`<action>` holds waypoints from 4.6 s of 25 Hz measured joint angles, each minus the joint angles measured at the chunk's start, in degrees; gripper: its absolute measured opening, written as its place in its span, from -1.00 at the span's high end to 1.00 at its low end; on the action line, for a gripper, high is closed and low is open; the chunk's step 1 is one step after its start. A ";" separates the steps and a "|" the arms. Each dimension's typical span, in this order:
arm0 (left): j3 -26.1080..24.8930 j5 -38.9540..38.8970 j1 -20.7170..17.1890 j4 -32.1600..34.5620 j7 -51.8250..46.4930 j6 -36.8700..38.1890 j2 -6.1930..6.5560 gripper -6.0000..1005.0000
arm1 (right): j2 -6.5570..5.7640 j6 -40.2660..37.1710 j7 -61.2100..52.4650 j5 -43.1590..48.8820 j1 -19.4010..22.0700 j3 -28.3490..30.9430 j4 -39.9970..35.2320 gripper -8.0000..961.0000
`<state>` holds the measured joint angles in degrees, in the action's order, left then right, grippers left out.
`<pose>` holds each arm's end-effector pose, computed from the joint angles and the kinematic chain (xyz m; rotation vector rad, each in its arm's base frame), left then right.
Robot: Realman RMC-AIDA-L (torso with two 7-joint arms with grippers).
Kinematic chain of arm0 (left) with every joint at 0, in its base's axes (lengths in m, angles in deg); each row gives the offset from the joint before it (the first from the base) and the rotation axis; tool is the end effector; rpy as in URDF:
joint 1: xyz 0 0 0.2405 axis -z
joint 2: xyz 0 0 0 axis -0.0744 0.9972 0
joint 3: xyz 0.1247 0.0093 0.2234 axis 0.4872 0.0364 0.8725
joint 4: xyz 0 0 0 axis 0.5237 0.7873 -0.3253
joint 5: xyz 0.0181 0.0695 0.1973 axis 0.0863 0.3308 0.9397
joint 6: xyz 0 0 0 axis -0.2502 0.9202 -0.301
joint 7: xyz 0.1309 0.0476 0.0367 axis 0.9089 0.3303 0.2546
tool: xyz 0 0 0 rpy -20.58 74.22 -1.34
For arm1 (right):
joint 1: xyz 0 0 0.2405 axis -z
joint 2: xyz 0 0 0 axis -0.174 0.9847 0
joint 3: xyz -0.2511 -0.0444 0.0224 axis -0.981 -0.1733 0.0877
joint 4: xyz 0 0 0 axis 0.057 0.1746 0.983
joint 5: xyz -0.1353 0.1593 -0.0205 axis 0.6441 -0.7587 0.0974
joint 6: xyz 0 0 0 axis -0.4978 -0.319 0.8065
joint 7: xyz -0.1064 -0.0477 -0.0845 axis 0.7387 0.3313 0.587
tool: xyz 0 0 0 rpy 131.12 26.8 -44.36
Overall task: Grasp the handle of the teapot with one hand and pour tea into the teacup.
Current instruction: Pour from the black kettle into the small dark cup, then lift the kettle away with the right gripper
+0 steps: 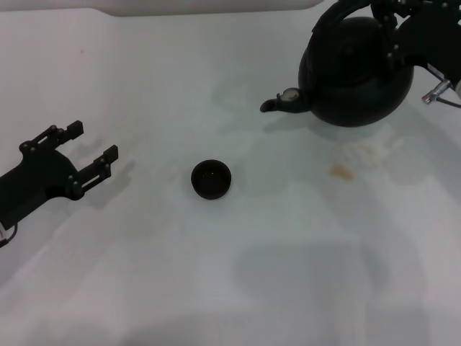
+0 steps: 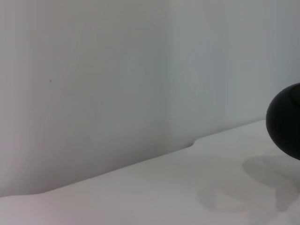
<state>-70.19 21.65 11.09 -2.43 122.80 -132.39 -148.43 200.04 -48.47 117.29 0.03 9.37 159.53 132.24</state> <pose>-0.3467 0.2571 -0.0226 -2.2288 -0.5281 -0.6166 0.2421 0.3248 0.0069 -2.0357 0.1089 0.3715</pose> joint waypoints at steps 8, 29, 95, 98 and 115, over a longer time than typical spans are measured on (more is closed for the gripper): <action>-0.84 -0.54 -1.24 2.58 3.62 -2.13 -0.01 -0.47 | -0.08 0.23 0.01 0.87 3.50 -1.90 3.93 0.76; -14.96 -1.94 -6.42 1.29 11.82 -11.07 -0.46 -0.46 | 0.08 -1.82 -0.01 5.99 8.00 -6.62 11.51 0.76; -14.46 -0.58 -4.25 5.27 13.98 -9.06 -0.26 -0.45 | 0.24 -20.79 9.42 6.99 9.31 -20.18 19.81 0.76; -14.46 -0.58 -3.96 5.82 14.01 -9.07 -0.26 -0.45 | 0.24 -21.49 9.44 7.85 9.36 -20.28 19.80 0.76; -14.46 -0.58 -3.28 6.46 14.24 -8.91 -0.17 -0.45 | 0.24 -22.46 9.53 8.28 9.35 -20.68 20.23 0.76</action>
<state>-84.65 21.07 7.82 4.02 137.04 -141.30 -148.60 200.28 -70.92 126.82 8.31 18.72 138.85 152.47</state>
